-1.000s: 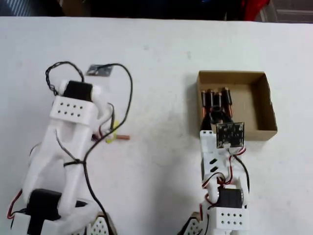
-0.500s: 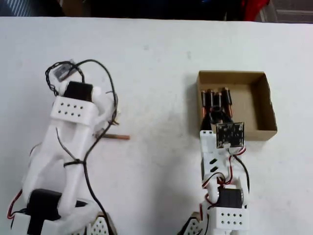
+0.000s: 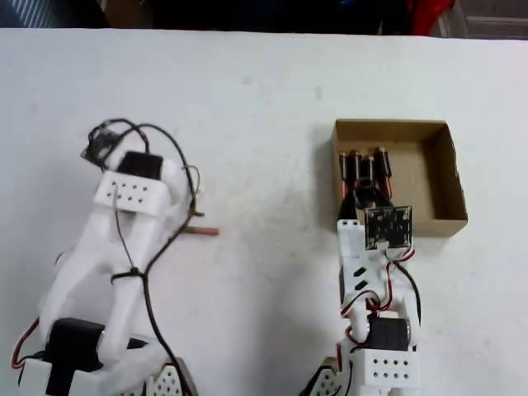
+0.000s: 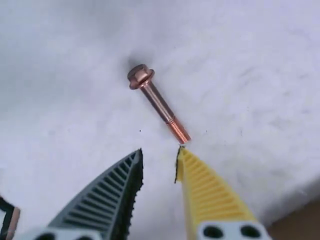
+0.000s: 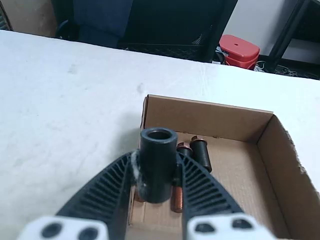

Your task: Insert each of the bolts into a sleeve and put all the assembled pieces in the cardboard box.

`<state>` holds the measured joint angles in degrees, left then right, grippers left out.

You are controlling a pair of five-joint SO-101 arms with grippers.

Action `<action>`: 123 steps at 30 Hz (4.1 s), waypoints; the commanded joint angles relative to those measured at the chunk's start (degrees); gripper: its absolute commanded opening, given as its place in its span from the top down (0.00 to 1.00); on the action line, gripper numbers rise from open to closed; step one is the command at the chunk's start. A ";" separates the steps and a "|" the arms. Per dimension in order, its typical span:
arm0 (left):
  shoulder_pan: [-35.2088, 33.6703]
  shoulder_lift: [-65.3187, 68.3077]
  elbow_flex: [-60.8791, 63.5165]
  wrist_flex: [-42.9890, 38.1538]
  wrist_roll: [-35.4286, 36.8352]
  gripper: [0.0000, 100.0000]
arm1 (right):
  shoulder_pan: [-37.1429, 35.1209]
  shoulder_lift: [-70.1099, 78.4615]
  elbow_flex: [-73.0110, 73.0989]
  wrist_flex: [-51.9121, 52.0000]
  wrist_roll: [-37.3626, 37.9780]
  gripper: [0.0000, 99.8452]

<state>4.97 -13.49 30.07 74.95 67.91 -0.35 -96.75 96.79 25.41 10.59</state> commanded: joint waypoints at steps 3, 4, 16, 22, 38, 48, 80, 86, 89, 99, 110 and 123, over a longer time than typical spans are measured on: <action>-0.48 -2.42 2.73 -7.65 -1.85 0.86 | 0.48 -0.66 0.35 -1.10 0.00 0.98; -0.48 -2.33 3.34 -8.44 -1.85 0.86 | 0.48 -0.66 0.35 -1.10 0.00 0.98; -1.10 -2.42 14.15 -21.27 -1.85 0.86 | 0.57 -0.66 0.35 -1.10 0.00 0.98; -4.26 -2.77 14.95 -23.74 -1.85 0.86 | 0.57 -0.66 0.35 -1.01 0.00 0.98; -4.00 -2.77 15.38 -23.38 -1.93 0.86 | 0.57 -0.66 0.35 -1.01 0.00 0.98; -3.74 -2.42 15.30 -21.36 -1.76 0.86 | 0.57 -0.66 0.35 -1.01 0.00 0.98; -4.35 -2.33 23.03 -32.97 5.36 0.86 | 0.57 -0.66 0.35 -1.01 0.00 0.98; -5.76 -2.33 26.55 -41.05 5.36 0.86 | 0.57 -0.66 0.35 -1.01 0.00 0.98; -7.78 -2.33 26.55 -41.76 5.45 0.86 | 0.57 -0.66 0.35 -1.01 0.00 0.98; -7.52 -2.24 26.55 -41.76 5.45 0.86 | 0.57 -0.66 0.35 -1.01 0.00 0.98; -6.11 -2.15 26.55 -41.76 5.45 0.86 | 0.57 -0.66 0.35 -1.01 0.00 0.98; -6.29 10.51 15.03 -32.97 5.54 0.86 | 0.57 -0.66 0.35 -1.01 0.00 0.98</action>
<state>-1.71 -4.44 49.41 38.81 73.01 -0.35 -96.75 96.79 25.41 10.59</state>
